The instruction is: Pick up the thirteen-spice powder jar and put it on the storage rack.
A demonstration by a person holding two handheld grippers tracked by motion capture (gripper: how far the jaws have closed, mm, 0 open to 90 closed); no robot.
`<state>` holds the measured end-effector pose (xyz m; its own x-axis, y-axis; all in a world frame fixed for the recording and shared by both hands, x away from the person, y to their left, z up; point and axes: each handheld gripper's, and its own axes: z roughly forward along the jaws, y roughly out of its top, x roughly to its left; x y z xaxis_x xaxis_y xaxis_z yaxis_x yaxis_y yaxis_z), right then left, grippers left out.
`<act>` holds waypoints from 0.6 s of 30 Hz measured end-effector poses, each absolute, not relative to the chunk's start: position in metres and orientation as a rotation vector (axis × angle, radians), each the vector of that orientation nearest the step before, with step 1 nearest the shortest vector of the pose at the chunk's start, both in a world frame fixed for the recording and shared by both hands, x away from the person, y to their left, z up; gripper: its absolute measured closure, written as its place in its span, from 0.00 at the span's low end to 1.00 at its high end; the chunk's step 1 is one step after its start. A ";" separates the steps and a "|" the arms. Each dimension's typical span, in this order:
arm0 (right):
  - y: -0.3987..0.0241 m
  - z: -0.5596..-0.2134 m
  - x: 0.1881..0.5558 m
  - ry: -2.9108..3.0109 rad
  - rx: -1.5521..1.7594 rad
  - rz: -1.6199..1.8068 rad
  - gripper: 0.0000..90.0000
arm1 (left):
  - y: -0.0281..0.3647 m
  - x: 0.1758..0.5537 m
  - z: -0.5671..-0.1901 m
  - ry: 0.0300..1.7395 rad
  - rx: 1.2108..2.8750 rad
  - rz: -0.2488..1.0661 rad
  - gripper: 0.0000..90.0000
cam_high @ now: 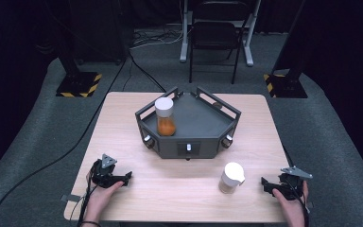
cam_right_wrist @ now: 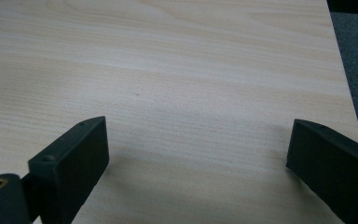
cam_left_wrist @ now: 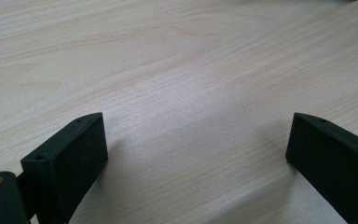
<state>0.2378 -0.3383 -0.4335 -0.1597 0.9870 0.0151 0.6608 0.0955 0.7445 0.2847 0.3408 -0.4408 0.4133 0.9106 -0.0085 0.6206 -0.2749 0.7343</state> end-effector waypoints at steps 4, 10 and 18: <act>-0.339 -0.431 0.234 1.871 1.602 0.873 0.05 | 0.341 0.285 -0.441 1.296 2.003 0.557 0.06; -0.337 -0.427 0.227 1.837 1.592 0.920 0.06 | 0.341 0.285 -0.441 1.296 2.003 0.557 0.06; -0.335 -0.419 0.223 1.835 1.573 0.977 0.07 | 0.341 0.286 -0.441 1.291 2.009 0.555 0.05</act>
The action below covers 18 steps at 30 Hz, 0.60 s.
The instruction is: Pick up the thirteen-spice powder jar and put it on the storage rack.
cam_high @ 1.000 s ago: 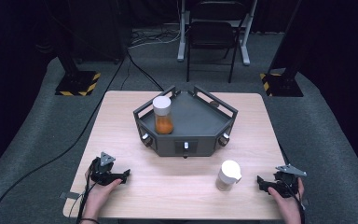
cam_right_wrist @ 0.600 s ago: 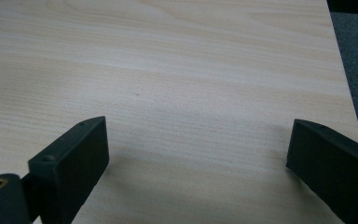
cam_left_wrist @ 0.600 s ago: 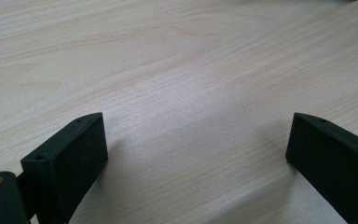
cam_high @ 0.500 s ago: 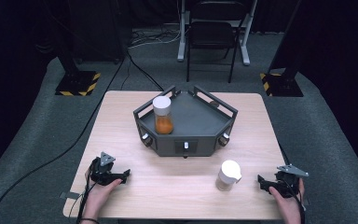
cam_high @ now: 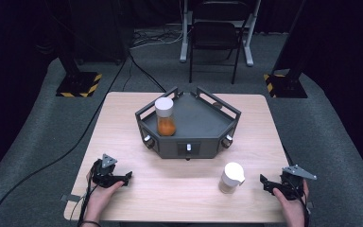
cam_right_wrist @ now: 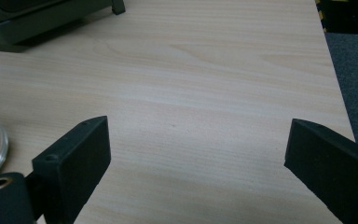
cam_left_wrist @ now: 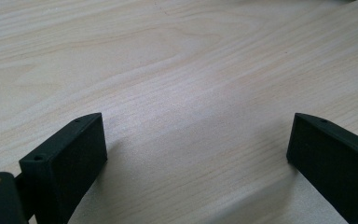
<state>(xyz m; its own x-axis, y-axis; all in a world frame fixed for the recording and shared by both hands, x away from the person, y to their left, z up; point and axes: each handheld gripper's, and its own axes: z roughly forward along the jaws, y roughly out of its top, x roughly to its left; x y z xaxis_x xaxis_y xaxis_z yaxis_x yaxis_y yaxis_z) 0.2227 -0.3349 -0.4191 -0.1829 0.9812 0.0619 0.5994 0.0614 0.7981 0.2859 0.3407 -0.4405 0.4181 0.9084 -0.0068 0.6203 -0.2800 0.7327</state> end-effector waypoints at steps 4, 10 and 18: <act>-0.334 -0.413 0.219 1.823 1.556 1.025 0.07 | 0.341 0.287 -0.440 1.287 2.011 0.553 0.05; -0.330 -0.402 0.212 1.811 1.516 1.075 0.07 | 0.340 0.288 -0.440 1.285 2.014 0.552 0.05; -0.327 -0.390 0.207 1.791 1.474 1.162 0.07 | 0.340 0.288 -0.440 1.285 2.014 0.552 0.05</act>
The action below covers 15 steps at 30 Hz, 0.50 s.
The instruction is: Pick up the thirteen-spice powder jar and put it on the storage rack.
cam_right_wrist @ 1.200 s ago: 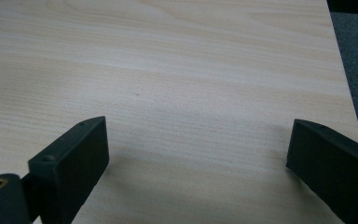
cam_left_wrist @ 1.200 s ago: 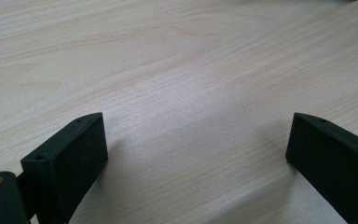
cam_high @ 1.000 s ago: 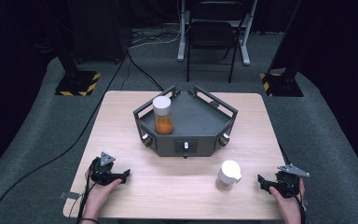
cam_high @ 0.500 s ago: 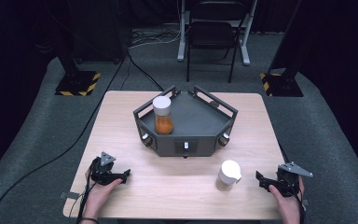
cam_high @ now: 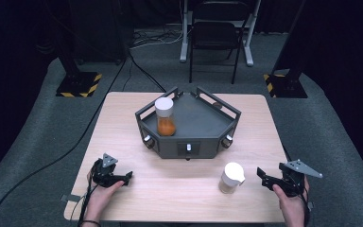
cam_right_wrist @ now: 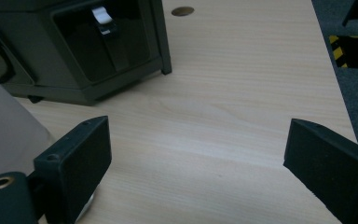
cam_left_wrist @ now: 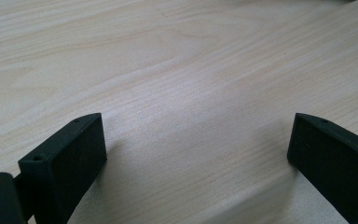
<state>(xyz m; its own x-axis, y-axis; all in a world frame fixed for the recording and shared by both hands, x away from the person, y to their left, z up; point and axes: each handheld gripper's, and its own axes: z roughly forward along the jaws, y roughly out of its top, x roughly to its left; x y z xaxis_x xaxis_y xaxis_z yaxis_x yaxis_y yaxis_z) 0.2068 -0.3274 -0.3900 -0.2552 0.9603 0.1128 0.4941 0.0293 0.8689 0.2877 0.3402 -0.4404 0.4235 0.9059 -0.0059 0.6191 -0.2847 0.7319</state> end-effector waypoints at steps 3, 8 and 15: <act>-0.324 -0.385 0.205 1.789 1.445 1.178 0.07 | 0.340 0.288 -0.440 1.285 2.013 0.552 0.05; -0.318 -0.378 0.203 1.793 1.412 1.216 0.07 | 0.340 0.288 -0.440 1.284 2.014 0.552 0.05; -0.317 -0.373 0.203 1.815 1.379 1.280 0.07 | 0.340 0.288 -0.440 1.285 2.014 0.552 0.05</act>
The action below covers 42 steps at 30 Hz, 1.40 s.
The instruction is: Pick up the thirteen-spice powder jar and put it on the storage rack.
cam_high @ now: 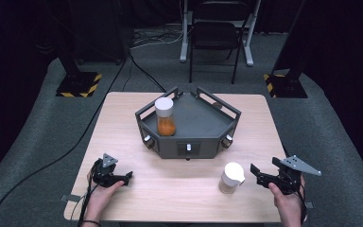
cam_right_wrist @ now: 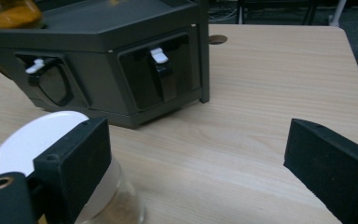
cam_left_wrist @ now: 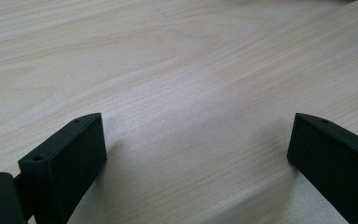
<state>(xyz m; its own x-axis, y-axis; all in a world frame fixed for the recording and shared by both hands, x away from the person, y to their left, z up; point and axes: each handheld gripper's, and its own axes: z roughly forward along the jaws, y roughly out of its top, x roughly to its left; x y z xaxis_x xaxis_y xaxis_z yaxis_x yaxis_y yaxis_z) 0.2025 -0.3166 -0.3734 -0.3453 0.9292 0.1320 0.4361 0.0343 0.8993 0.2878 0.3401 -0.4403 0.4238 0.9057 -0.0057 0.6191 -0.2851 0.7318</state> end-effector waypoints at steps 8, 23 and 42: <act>-0.305 -0.373 0.203 1.852 1.320 1.310 0.07 | 0.340 0.288 -0.440 1.285 2.014 0.552 0.05; -0.292 -0.386 0.208 1.885 1.257 1.419 0.06 | 0.340 0.289 -0.440 1.284 2.014 0.550 0.05; -0.265 -0.403 0.220 1.965 1.164 1.419 0.07 | 0.340 0.289 -0.441 1.282 2.012 0.550 0.05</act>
<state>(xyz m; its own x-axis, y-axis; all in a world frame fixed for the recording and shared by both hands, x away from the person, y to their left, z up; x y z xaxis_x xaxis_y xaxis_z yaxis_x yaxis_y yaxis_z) 0.2197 -0.2649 -0.4032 -0.5433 0.8317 0.1142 0.3697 0.1149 0.9220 0.2890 0.3396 -0.4407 0.4255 0.9049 -0.0085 0.6179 -0.2837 0.7333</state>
